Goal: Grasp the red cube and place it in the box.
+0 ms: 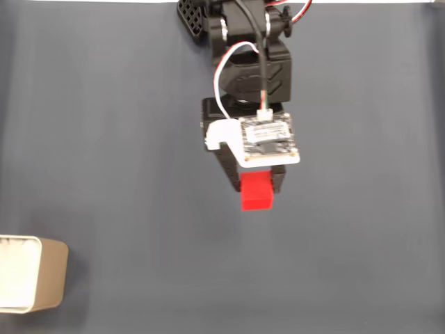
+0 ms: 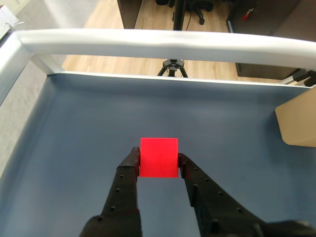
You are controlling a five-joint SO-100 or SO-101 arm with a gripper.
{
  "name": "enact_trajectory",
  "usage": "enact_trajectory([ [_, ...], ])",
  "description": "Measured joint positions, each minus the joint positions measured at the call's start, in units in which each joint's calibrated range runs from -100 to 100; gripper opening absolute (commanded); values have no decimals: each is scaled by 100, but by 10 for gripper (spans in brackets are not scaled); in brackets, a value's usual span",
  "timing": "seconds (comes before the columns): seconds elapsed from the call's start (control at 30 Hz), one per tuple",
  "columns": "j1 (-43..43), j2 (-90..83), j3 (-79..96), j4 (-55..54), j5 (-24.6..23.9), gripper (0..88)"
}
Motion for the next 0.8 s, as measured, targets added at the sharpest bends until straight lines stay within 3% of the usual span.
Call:
enact_trajectory([
  [0.8,1447,1251,-1790,80,-20,9],
])
